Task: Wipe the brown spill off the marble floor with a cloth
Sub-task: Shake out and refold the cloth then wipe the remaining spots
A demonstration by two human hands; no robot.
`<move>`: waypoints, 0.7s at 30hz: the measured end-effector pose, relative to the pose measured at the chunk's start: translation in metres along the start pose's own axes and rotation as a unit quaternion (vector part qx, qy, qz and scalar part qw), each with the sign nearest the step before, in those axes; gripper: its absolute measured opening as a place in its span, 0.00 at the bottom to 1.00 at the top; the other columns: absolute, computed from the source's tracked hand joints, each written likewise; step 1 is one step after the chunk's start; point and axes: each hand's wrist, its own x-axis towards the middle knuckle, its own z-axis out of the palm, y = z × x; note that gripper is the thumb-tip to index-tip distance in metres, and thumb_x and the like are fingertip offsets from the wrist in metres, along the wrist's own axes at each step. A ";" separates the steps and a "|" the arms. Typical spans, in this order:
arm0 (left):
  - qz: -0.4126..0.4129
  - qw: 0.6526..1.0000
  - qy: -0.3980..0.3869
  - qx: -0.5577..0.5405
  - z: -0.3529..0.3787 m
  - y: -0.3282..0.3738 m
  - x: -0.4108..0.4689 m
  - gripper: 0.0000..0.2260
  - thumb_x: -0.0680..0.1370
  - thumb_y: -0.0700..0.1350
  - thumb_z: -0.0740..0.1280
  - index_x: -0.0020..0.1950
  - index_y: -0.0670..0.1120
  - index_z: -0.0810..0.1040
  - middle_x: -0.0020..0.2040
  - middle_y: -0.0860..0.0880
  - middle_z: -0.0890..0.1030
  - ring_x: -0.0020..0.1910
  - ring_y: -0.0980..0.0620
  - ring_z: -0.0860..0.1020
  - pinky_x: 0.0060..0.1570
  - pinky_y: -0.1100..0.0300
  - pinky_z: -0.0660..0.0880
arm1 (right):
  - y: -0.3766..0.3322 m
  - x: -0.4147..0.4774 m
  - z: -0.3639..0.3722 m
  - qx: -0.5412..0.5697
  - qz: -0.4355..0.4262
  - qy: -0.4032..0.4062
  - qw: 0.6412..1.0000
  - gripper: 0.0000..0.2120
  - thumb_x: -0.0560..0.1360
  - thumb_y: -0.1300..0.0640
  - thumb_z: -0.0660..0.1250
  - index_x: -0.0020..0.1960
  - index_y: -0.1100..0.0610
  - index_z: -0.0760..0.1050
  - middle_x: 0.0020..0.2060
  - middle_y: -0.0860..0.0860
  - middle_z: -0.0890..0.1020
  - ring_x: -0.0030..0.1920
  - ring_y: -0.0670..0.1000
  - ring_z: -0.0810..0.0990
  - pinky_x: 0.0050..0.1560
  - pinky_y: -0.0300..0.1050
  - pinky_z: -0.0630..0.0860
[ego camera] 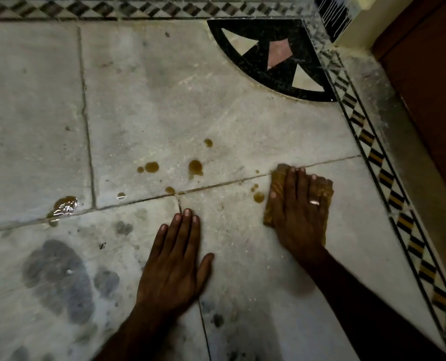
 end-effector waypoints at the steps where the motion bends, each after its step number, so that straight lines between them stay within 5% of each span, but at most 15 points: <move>1: -0.001 1.000 0.001 0.002 0.000 0.000 0.000 0.33 0.82 0.60 0.53 0.81 0.41 0.57 0.82 0.41 0.56 0.82 0.45 0.53 0.78 0.44 0.56 | -0.004 0.008 0.000 0.012 -0.004 -0.009 1.000 0.33 0.83 0.40 0.42 0.83 0.56 0.50 0.81 0.58 0.58 0.81 0.62 0.56 0.77 0.68 0.55; 12: -0.007 1.000 0.005 0.010 -0.003 0.001 0.000 0.33 0.82 0.59 0.53 0.81 0.40 0.54 0.82 0.41 0.55 0.82 0.44 0.52 0.79 0.46 0.53 | -0.052 0.014 -0.002 0.023 -0.146 -0.005 0.989 0.31 0.84 0.42 0.47 0.82 0.55 0.53 0.81 0.57 0.58 0.81 0.61 0.55 0.78 0.67 0.52; 21: -0.041 0.998 0.035 0.017 0.001 -0.010 -0.002 0.31 0.81 0.53 0.54 0.80 0.38 0.59 0.81 0.38 0.59 0.80 0.41 0.58 0.78 0.44 0.54 | -0.039 -0.076 -0.011 0.026 -0.373 -0.012 0.927 0.30 0.83 0.44 0.57 0.82 0.51 0.57 0.81 0.54 0.59 0.81 0.58 0.55 0.76 0.68 0.59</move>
